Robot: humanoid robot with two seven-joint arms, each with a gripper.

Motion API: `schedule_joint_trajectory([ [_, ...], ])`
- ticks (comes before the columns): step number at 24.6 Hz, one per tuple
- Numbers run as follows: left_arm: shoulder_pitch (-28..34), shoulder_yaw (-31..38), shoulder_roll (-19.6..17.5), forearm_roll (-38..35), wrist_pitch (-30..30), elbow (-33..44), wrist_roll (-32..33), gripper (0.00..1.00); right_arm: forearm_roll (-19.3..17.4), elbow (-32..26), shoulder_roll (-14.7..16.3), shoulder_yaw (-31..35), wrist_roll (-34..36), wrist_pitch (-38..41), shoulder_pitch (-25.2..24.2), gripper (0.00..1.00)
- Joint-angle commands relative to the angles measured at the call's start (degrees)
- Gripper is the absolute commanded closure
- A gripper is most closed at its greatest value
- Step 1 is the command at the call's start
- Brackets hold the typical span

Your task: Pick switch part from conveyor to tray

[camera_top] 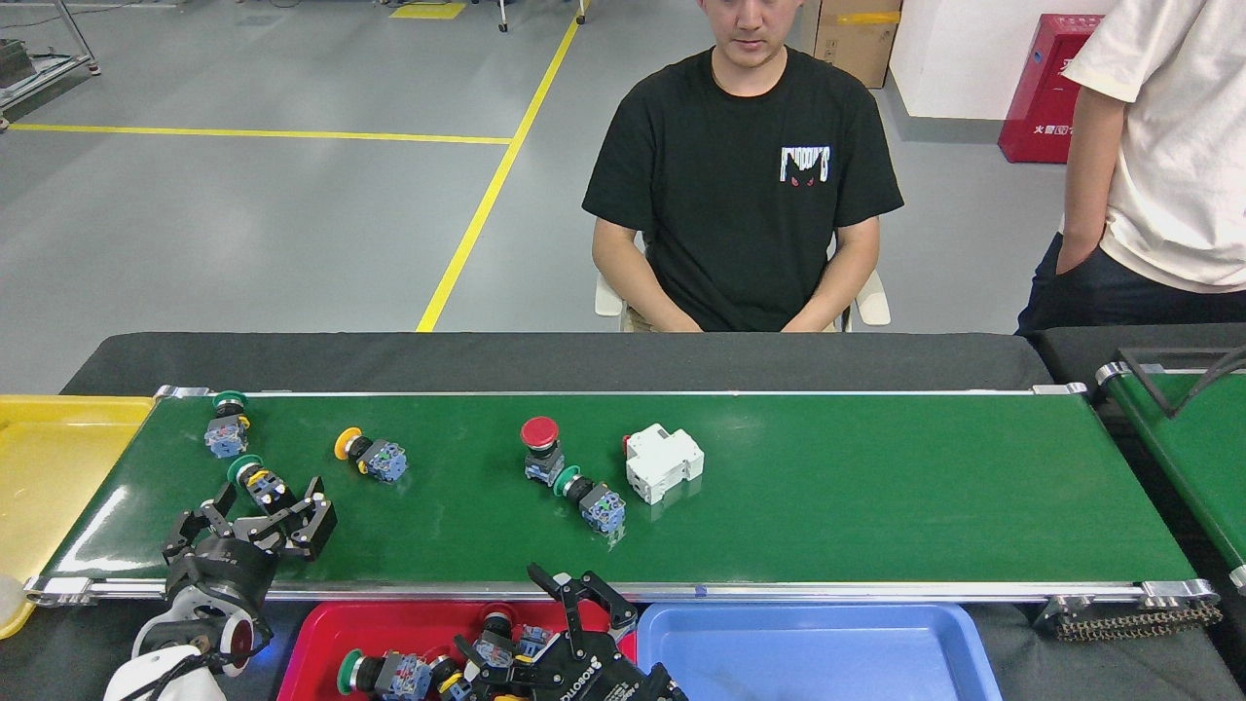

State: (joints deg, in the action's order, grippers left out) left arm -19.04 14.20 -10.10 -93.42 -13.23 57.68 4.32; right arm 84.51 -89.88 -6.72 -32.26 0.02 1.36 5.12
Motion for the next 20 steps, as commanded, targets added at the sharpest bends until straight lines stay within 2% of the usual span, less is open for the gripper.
schedule_joint_trajectory([
  [1, -0.9, -0.3, -1.1, 0.3, 0.0, -1.1, -2.2, 0.78, -0.2, -3.4, 2.0, 6.3, 1.0, -5.8, -1.3, 0.0],
  [4, -0.1, -0.6, -1.3, 0.3, -0.3, -0.9, -4.5, 0.89, -2.1, -6.8, 6.6, 18.1, 2.5, -7.1, -5.3, 0.0],
  [6, 1.2, -0.5, -1.3, 0.3, -1.4, -0.2, -6.2, 0.93, -6.1, -8.0, 8.9, 25.4, 4.2, -6.8, -10.0, 0.0],
  [9, 4.0, -0.5, -0.6, 0.5, -3.3, 5.4, -6.8, 0.94, -11.0, -8.2, 13.1, 34.0, 5.2, -5.8, -15.4, 0.0],
  [11, 7.9, -0.5, -0.3, 1.4, -5.7, 12.2, -6.8, 0.95, -14.2, -7.9, 14.6, 37.6, 5.7, -3.4, -17.3, 0.0],
  [13, 13.7, -0.7, 0.0, 2.9, -10.3, 20.6, -6.7, 0.94, -15.5, -7.9, 15.0, 40.2, 5.7, -0.3, -18.2, 0.0],
  [16, 23.3, -1.5, 0.1, 4.9, -22.3, 32.5, -6.5, 0.89, -15.5, -7.9, 14.8, 40.9, 5.7, 0.9, -18.6, 0.0],
  [17, 27.0, -1.5, 0.1, 5.8, -26.4, 36.2, -6.5, 0.84, -15.5, -7.9, 14.7, 41.0, 5.7, 0.9, -18.5, 0.0],
  [18, 31.1, -1.5, 0.1, 7.0, -30.4, 40.0, -6.5, 0.71, -15.6, -7.9, 14.7, 41.0, 5.5, 0.9, -18.5, 0.0],
  [19, 33.0, -1.5, 0.3, 7.3, -31.7, 41.7, -6.3, 0.58, -15.6, -7.9, 14.7, 41.2, 5.5, 0.9, -18.5, 0.0],
  [20, 34.9, -1.6, 1.0, 7.3, -31.8, 43.1, -6.2, 0.36, -15.6, -7.9, 14.7, 41.5, 5.5, 0.9, -18.5, 0.0],
])
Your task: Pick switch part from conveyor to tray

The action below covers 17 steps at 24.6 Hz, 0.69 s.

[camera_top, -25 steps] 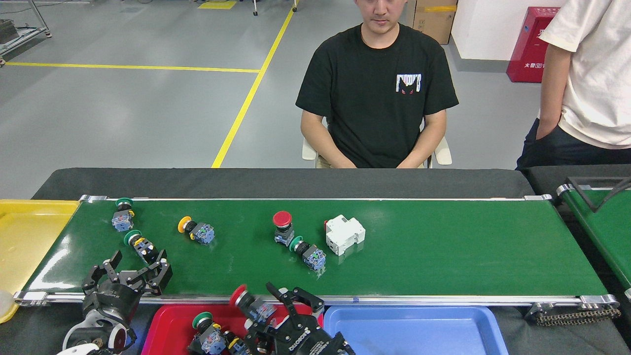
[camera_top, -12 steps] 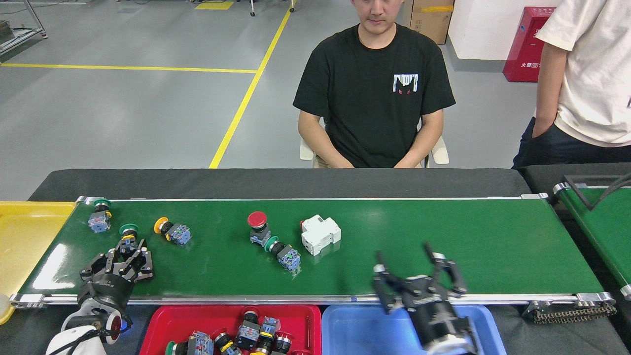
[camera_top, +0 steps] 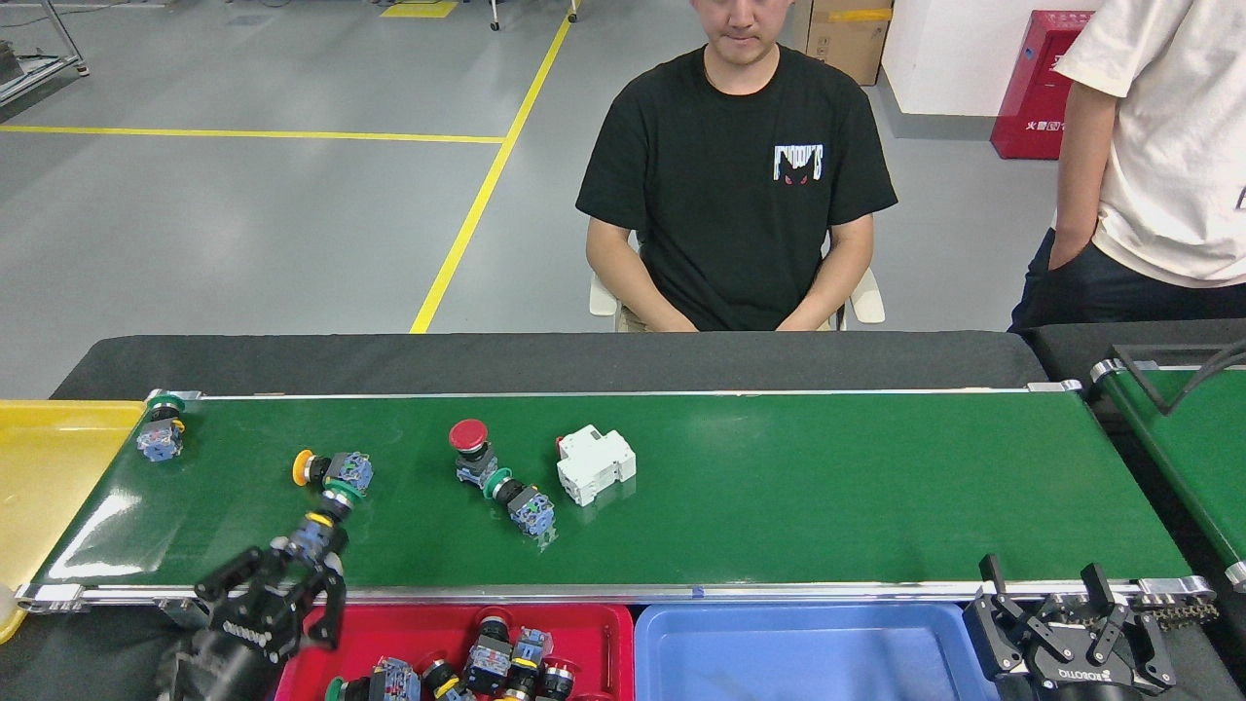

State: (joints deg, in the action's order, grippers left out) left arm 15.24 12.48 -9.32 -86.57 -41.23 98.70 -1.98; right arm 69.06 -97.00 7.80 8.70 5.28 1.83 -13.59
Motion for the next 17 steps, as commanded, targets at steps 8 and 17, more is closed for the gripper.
schedule_joint_trajectory([
  [8, 1.8, 2.5, 6.4, 0.4, -2.9, 3.0, -0.2, 0.0, -0.2, -1.1, 0.7, 0.8, 0.4, 0.6, -0.7, 0.0],
  [17, 0.9, 13.8, 6.3, 0.3, 15.8, 2.7, 0.0, 0.0, -0.2, -1.4, 1.3, 0.8, 0.2, 6.2, 0.9, 0.0],
])
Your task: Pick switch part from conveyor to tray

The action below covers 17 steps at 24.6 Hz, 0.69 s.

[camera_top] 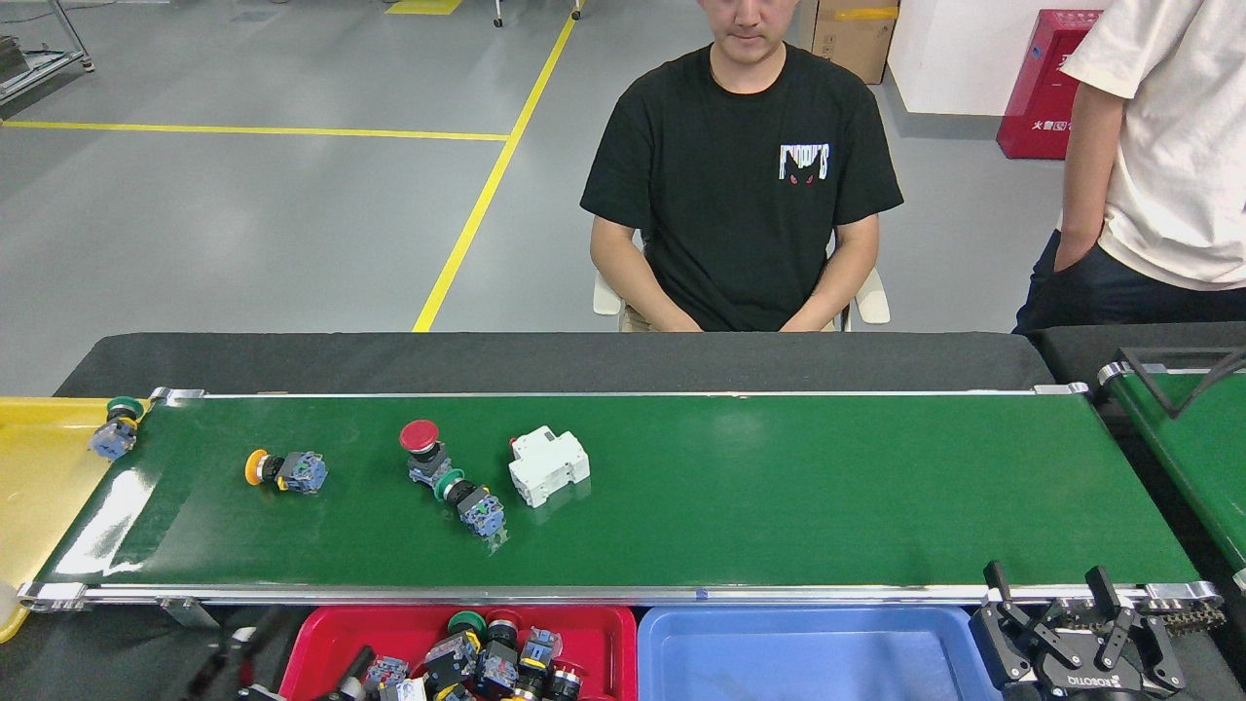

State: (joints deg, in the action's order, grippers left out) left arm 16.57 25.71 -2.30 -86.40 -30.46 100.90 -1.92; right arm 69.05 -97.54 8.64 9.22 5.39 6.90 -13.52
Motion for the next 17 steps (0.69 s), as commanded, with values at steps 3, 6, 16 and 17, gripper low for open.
schedule_joint_trajectory([
  [3, -0.4, 0.0, -1.7, 0.1, 5.2, 0.4, 0.0, 0.0, -0.1, -0.9, 0.1, 0.3, -0.3, 1.1, 1.8, 0.0],
  [6, -0.8, -1.4, -1.6, 0.0, 5.1, 0.4, 0.2, 0.0, -0.1, -0.9, 0.0, 0.4, -0.3, 1.1, 1.8, 0.0],
  [16, -11.6, -13.4, -1.5, -0.2, 5.7, -4.6, 12.0, 0.0, -0.1, -1.0, -1.8, 0.3, -0.6, 2.1, 1.5, 0.0],
  [17, -13.0, -13.5, -1.5, -0.2, 5.8, -6.2, 13.0, 0.0, -0.1, -1.0, -2.0, 0.3, -0.6, 2.1, 1.4, 0.0],
])
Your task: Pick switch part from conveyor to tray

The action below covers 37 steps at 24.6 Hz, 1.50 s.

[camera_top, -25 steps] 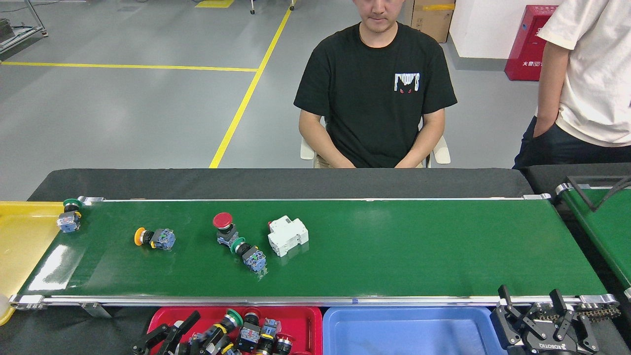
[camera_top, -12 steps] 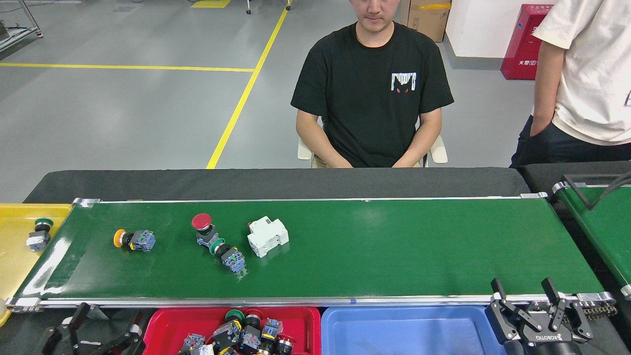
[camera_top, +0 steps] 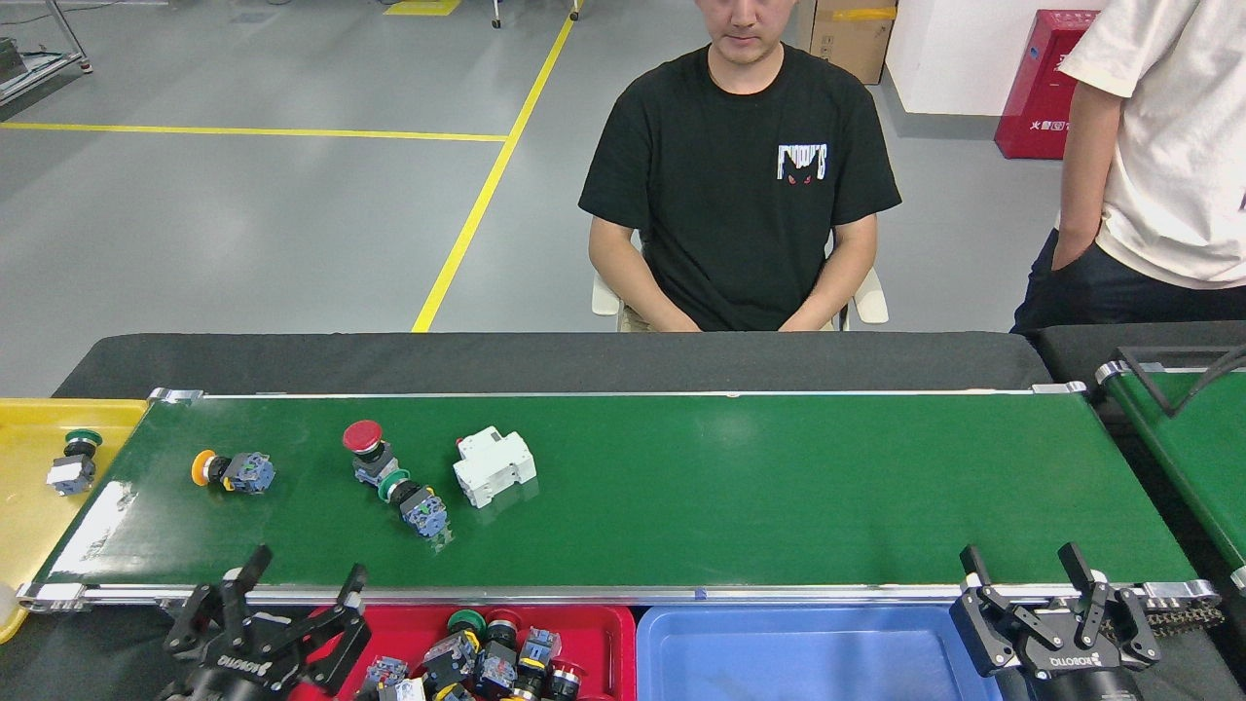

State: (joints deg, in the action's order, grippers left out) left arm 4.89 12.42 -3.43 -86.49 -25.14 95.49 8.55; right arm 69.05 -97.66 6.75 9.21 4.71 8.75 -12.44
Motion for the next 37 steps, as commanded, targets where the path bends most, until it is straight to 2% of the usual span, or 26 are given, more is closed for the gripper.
schedule_joint_trajectory([
  [1, -2.4, -0.2, -0.3, -0.1, 0.5, -2.4, 2.7, 0.0, -0.1, -0.9, -0.1, 0.3, 0.0, 0.2, 0.1, 0.0],
  [5, -6.0, -0.2, -0.4, -0.5, 1.3, -8.4, 2.7, 0.0, -0.1, -1.0, 0.0, 0.6, 0.0, 0.0, -0.2, 0.0],
  [15, -13.1, -0.1, -1.5, -2.3, 3.1, -16.5, 2.5, 0.0, -0.1, -1.0, 0.1, 0.5, 0.0, 0.2, -1.0, 0.0],
  [17, -15.9, -0.3, -2.5, -2.4, 6.0, -21.2, 2.5, 0.0, -0.1, -1.0, 0.0, 0.5, 0.0, 0.2, -0.9, 0.0],
  [20, -18.9, -0.2, -3.2, -2.4, 6.8, -25.8, 2.3, 0.02, -0.1, -1.0, 0.0, 0.5, 0.0, 0.2, -0.9, 0.0],
  [21, -19.4, -0.1, -3.6, -2.4, 6.8, -26.6, 2.3, 0.08, -0.1, -1.0, 0.0, 0.5, 0.0, 0.2, -1.0, 0.0],
  [22, -19.6, -0.2, -4.1, -2.3, 6.6, -26.9, 2.2, 0.22, -0.1, -1.0, 0.0, 0.4, 0.0, 0.2, -1.0, 0.0],
  [24, -19.0, -0.3, -4.7, -1.5, 5.4, -26.9, 2.2, 0.75, -0.1, -1.0, -0.2, 0.4, 0.0, 0.2, -0.9, 0.0],
  [26, -18.8, 0.1, -4.7, -0.8, 4.0, -26.7, 1.8, 0.87, -0.1, -1.0, -0.2, 0.5, 0.0, 0.0, -0.8, 0.0],
  [30, -14.0, -0.3, -4.8, 2.1, 1.1, -20.7, -0.4, 0.93, -0.1, -0.3, 0.4, 0.6, 0.0, 0.0, -0.8, 0.0],
  [35, -1.8, 0.4, -4.7, 5.5, -11.3, -4.2, -0.3, 0.9, -0.1, -1.0, 0.4, 1.2, 0.0, 0.0, -0.8, 0.0],
  [37, 4.2, 0.5, -4.7, 7.8, -16.3, 1.2, -0.1, 0.86, -0.1, -1.0, 0.4, 1.3, 0.0, 0.0, -0.8, 0.0],
])
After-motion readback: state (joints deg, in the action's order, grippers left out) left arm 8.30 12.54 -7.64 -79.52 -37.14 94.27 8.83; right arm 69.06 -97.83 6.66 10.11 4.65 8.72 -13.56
